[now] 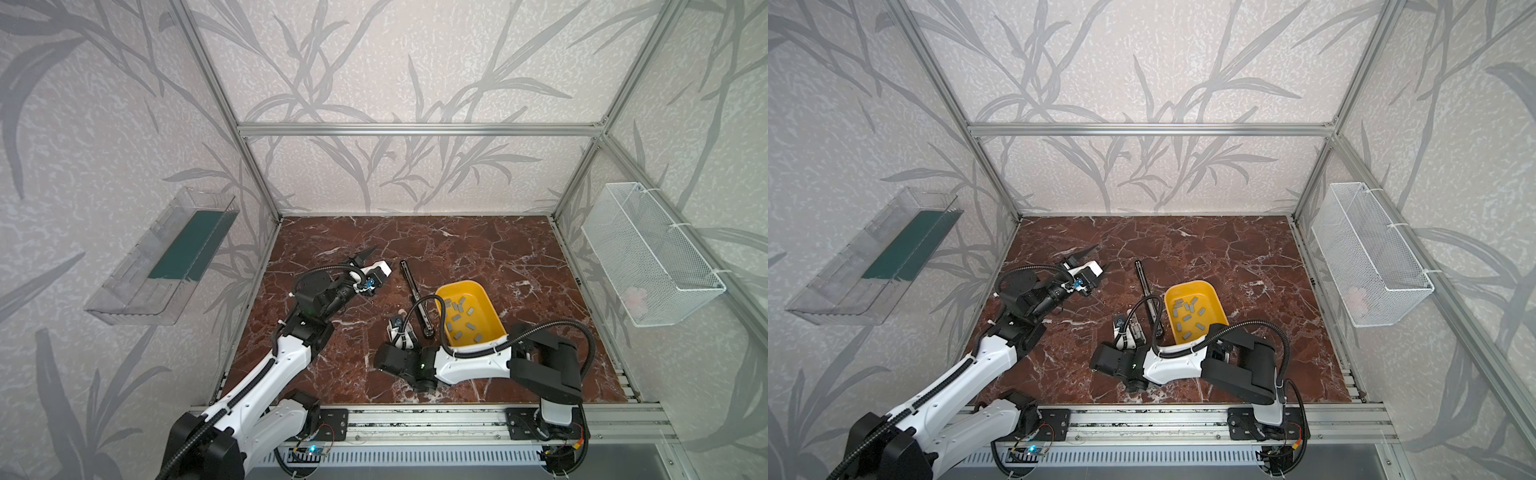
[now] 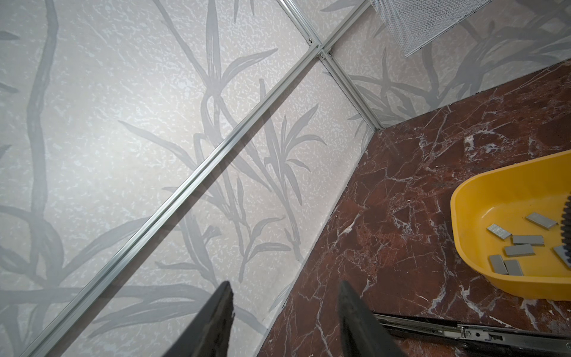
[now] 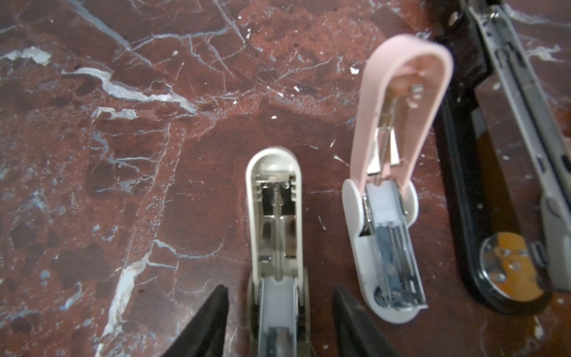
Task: Load the staples into the stapler
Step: 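Set the beige stapler down beside the pink stapler and open the right gripper, then move the right gripper over the yellow staple tray while the left arm retracts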
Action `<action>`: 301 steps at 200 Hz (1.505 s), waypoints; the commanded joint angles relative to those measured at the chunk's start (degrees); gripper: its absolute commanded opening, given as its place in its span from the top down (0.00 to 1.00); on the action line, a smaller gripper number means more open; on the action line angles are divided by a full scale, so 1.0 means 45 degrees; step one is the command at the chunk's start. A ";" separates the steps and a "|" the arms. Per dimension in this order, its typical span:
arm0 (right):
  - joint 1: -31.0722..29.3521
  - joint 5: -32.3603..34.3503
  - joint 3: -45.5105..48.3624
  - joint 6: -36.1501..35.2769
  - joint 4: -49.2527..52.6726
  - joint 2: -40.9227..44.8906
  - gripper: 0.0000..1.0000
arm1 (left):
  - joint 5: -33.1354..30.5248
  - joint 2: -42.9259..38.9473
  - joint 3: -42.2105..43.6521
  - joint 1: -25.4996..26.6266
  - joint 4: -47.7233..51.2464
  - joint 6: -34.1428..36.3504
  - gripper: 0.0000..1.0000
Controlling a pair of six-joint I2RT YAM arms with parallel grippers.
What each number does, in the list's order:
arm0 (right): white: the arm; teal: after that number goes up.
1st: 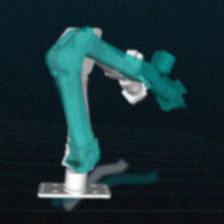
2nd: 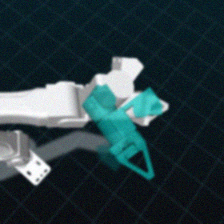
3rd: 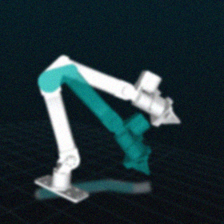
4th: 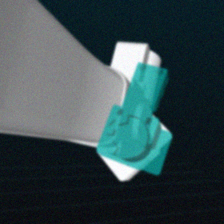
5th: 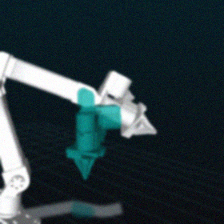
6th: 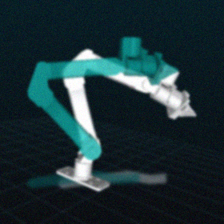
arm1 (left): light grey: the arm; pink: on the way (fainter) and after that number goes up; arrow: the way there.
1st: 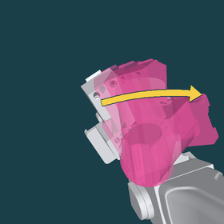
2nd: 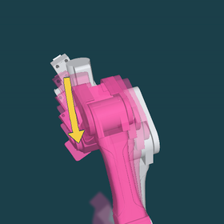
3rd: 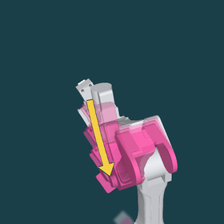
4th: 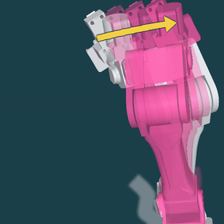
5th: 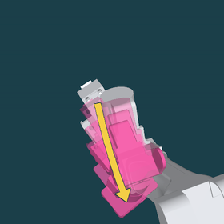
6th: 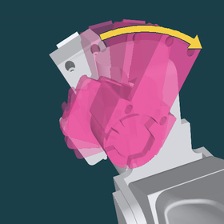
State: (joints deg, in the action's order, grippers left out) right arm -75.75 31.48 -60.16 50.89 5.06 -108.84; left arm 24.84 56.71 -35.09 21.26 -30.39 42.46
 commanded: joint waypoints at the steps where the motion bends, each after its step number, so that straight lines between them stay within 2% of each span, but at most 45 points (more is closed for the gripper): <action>1: -0.0052 0.0337 0.0070 -0.0222 0.0121 0.0280 0.41 | 0.0217 -0.0013 -0.0239 -0.0060 -0.0121 -0.0072 0.45; 42: -0.0063 0.0445 0.0692 -0.1047 -0.0840 0.1166 0.39 | 0.0241 -0.0015 -0.0246 -0.0075 -0.0120 -0.0078 0.45; 119: -0.0140 -0.0432 0.2500 -0.3556 -0.3991 0.3092 0.39 | 0.0369 -0.0099 -0.0227 -0.0134 -0.0144 -0.0156 0.44; 138: -0.0140 -0.0454 0.2732 -0.3964 -0.4210 0.3516 0.39 | 0.0143 0.0034 -0.0358 -0.0154 -0.0315 -0.0728 0.44; 159: -0.0102 -0.0192 0.2822 -0.4511 -0.4013 0.4113 0.39 | -0.0644 0.0164 -0.1039 -0.0173 0.0098 -0.2435 0.41; 170: -0.0080 0.0184 0.2601 -0.4887 -0.3247 0.4577 0.40 | -0.1581 0.0388 -0.1775 -0.0185 0.0318 -0.4161 0.36; 185: 0.0113 0.0615 0.1762 -0.4186 -0.0497 0.5540 0.44 | -0.4155 0.0645 -0.3846 -0.0173 0.2764 -0.7846 0.29; 201: 0.0430 -0.0146 0.0983 -0.3994 0.1875 0.6719 0.46 | -0.6812 0.1114 -0.6155 -0.0192 0.6214 -1.2289 0.20; 213: 0.0633 -0.0200 0.0608 -0.4118 0.3303 0.7499 0.48 | -0.7276 0.1274 -0.7023 -0.0192 0.8131 -1.4899 0.17; 225: 0.1021 -0.0385 0.0523 -0.4199 0.4211 0.8158 0.49 | -0.6762 0.1051 -0.6593 -0.0194 0.8794 -1.6678 0.14; 249: 0.2197 -0.0439 0.1231 -0.4104 0.5413 0.9356 0.54 | -0.5133 -0.0161 -0.3153 -0.0192 0.7461 -1.7538 0.15; 266: 0.3356 -0.0700 0.2351 -0.3892 0.5643 1.0221 0.67 | -0.5948 -0.1416 -0.0981 -0.0202 0.7646 -1.7493 0.12; 285: 0.5145 -0.2316 0.3335 -0.4192 0.5508 1.0798 0.78 | -0.6873 -0.2908 0.0458 -0.0212 0.8812 -1.7019 0.10; 301: 0.5895 -0.3579 0.3928 -0.3822 0.5213 1.0818 0.82 | -0.7749 -0.4121 0.1140 -0.0222 1.0097 -1.6579 0.10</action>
State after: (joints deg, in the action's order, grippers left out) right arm -53.54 24.43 -45.91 32.82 25.71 -60.84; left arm -2.66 46.70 -31.92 20.40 7.25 -30.76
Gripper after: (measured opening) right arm 0.197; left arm 0.897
